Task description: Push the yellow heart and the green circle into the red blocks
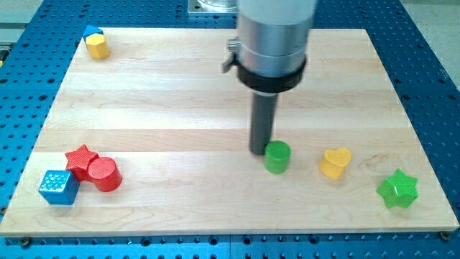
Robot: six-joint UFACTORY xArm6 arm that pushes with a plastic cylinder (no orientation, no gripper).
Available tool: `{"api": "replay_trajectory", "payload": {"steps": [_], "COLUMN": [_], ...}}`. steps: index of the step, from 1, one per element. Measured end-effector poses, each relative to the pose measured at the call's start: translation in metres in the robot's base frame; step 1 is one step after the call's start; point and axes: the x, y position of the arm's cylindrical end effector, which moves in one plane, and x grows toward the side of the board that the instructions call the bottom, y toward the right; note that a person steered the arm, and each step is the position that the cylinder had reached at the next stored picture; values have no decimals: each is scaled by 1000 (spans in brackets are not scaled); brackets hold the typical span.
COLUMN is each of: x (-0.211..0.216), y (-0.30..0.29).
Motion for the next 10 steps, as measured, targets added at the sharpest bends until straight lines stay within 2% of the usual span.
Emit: {"api": "replay_trajectory", "payload": {"steps": [1, 2, 3, 4, 6, 8, 9, 10], "x": [-3, 3, 20, 47, 46, 37, 15, 13], "y": [54, 145, 194, 157, 6, 61, 85, 37]}}
